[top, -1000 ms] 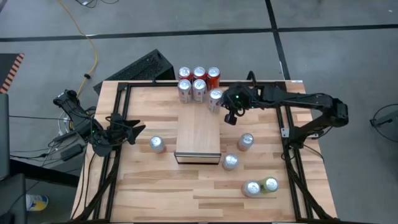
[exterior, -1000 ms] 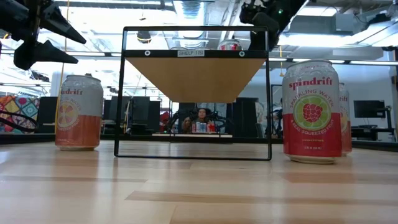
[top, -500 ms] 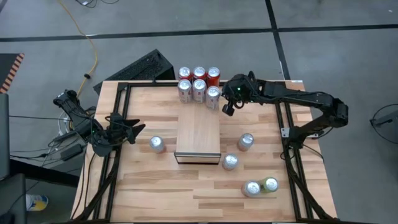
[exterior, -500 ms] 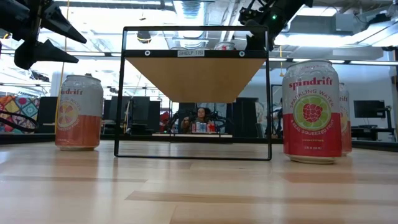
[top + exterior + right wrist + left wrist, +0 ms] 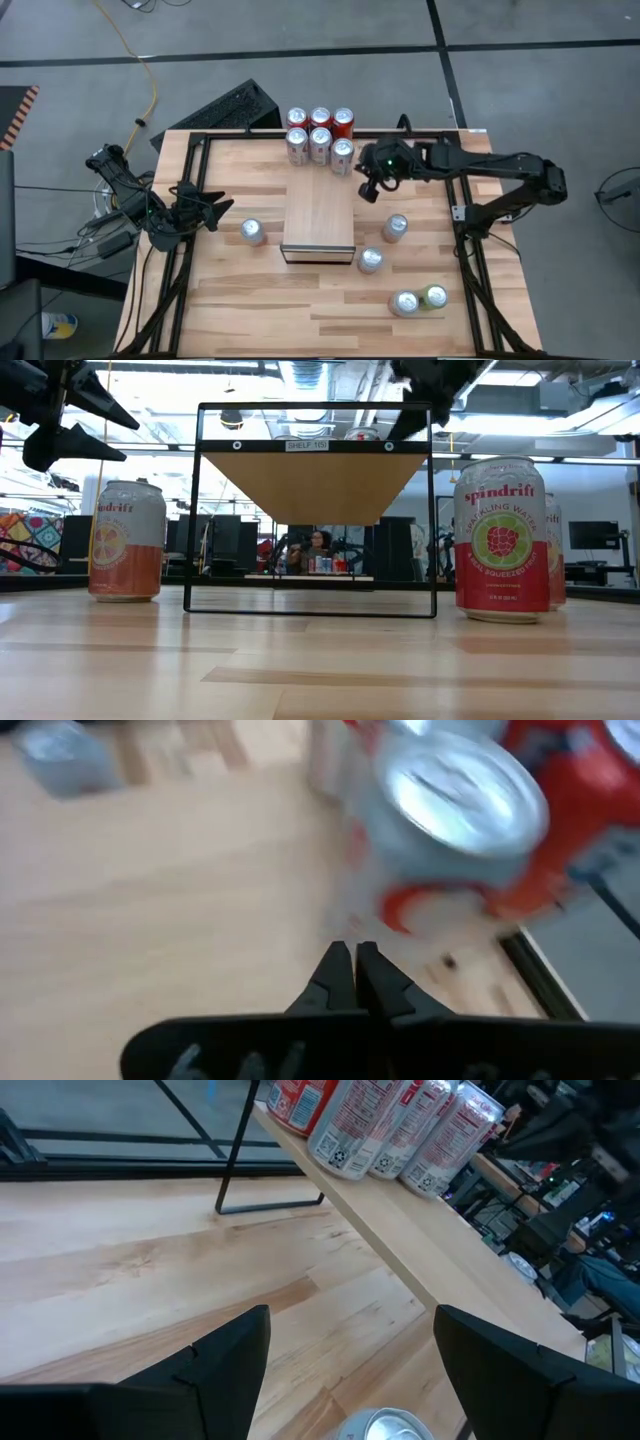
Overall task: Place canned beverage on shelf
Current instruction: Put the red-silver soda can on the shelf aligned with the other red-silver soda can
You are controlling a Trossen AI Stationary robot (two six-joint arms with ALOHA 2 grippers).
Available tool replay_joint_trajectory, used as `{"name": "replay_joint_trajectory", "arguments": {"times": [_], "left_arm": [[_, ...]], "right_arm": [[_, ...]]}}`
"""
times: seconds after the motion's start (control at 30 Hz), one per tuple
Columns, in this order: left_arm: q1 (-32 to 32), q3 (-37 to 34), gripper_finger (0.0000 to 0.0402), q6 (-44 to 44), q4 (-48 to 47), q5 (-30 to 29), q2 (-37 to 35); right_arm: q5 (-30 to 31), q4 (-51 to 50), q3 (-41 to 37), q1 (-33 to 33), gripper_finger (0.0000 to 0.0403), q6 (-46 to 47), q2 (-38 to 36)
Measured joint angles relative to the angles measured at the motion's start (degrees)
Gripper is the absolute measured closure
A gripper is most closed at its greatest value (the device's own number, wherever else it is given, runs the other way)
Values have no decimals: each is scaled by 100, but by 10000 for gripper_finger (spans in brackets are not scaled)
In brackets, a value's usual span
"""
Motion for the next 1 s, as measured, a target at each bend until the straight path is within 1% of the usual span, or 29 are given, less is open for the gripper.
{"name": "replay_joint_trajectory", "arguments": {"times": [0.13,0.23,0.47,0.77,1.0], "left_arm": [[0,0,132,9,-6,-18,1],[0,0,132,4,-7,-23,0],[0,0,132,-16,0,-18,0],[0,0,132,-94,1,-11,0],[0,0,132,-94,1,-10,0]], "right_arm": [[-75,591,4,146,403,-96,134],[-120,708,4,141,403,-96,283],[-116,675,4,25,403,-208,466],[-103,685,2,-110,403,-222,510],[79,674,2,-128,403,-220,505]]}}
